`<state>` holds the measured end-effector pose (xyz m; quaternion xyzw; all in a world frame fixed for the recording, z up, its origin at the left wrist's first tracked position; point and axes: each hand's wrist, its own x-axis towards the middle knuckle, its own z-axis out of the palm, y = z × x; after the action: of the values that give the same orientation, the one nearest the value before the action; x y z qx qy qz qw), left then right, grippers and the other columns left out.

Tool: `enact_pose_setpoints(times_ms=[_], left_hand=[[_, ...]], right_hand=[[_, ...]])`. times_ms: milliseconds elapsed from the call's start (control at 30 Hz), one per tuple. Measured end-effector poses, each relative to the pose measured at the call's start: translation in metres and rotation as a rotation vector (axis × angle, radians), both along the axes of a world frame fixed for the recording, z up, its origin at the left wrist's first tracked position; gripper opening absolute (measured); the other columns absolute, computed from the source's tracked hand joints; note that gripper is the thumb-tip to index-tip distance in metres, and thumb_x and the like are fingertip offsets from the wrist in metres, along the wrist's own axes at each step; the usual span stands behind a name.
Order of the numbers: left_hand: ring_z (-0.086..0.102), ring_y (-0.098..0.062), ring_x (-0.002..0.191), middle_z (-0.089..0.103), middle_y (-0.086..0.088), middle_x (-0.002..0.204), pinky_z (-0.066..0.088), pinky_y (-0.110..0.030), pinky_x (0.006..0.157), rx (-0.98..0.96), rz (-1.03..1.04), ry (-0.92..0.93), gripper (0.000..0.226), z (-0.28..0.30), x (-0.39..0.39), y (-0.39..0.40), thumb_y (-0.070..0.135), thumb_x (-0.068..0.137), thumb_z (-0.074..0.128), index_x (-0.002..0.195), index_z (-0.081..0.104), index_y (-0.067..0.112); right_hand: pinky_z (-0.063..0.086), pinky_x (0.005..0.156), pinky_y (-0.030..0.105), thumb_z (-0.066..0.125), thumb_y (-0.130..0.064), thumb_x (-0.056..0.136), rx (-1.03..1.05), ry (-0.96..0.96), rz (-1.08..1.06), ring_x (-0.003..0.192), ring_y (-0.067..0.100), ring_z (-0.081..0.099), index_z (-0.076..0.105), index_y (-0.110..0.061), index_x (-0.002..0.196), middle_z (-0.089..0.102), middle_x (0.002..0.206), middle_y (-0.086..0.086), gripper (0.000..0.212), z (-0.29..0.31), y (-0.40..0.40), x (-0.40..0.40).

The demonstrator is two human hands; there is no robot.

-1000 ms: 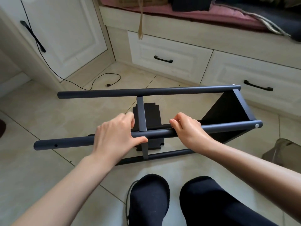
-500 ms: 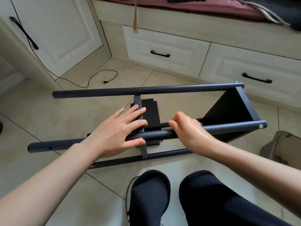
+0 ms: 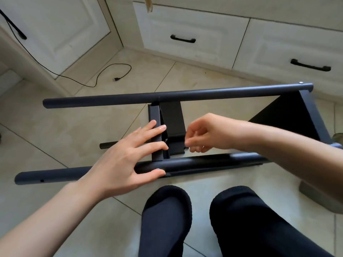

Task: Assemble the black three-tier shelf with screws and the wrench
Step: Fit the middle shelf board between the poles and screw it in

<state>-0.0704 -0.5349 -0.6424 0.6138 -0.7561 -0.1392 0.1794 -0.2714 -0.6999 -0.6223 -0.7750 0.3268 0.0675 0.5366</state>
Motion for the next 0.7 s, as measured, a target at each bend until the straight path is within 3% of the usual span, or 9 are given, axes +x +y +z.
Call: enact_pose_setpoints(times_ms=[100,200,367,500,700], left_hand=[[0.021,-0.008,0.152,0.037,0.010,0.159,0.025,-0.034,0.122,0.011,0.017,0.038,0.050,0.003,-0.002,-0.001,0.054,0.087,0.060,0.129,0.065,0.026],[0.020,-0.007,0.152,0.036,0.010,0.159,0.022,-0.031,0.123,0.033,0.021,0.027,0.057,0.006,-0.001,-0.002,0.056,0.087,0.060,0.136,0.061,0.026],[0.023,-0.009,0.152,0.036,0.010,0.159,0.026,-0.039,0.122,0.035,0.056,0.048,0.079,0.004,-0.002,0.001,0.055,0.084,0.065,0.151,0.043,0.019],[0.026,-0.009,0.151,0.039,0.012,0.157,0.026,-0.047,0.122,0.014,0.090,0.082,0.076,0.003,-0.005,0.002,0.055,0.081,0.068,0.146,0.049,0.021],[0.029,-0.011,0.150,0.042,0.011,0.155,0.025,-0.041,0.122,0.001,0.119,0.142,0.078,-0.004,-0.010,0.011,0.052,0.077,0.073,0.145,0.050,0.019]], right_hand=[[0.057,0.074,0.021,0.067,-0.015,0.092,0.288,-0.061,0.040,0.069,0.007,0.064,0.073,-0.014,0.090,0.071,0.076,0.002,0.006,-0.012,-0.009,0.017],[0.058,0.082,0.024,0.064,-0.008,0.093,0.452,-0.042,0.055,0.079,0.011,0.067,0.073,-0.012,0.099,0.073,0.085,0.005,0.012,-0.024,-0.016,0.028],[0.058,0.081,0.023,0.065,-0.003,0.091,0.561,-0.032,0.087,0.082,0.013,0.069,0.069,-0.007,0.102,0.075,0.092,0.009,0.013,-0.032,-0.016,0.033],[0.056,0.077,0.021,0.067,-0.004,0.090,0.604,-0.078,0.102,0.084,0.015,0.066,0.072,-0.009,0.096,0.075,0.092,0.009,0.010,-0.035,-0.016,0.027],[0.055,0.072,0.021,0.072,-0.014,0.081,0.661,-0.100,0.075,0.070,0.010,0.063,0.076,-0.012,0.093,0.072,0.088,0.008,0.013,-0.047,-0.010,0.020]])
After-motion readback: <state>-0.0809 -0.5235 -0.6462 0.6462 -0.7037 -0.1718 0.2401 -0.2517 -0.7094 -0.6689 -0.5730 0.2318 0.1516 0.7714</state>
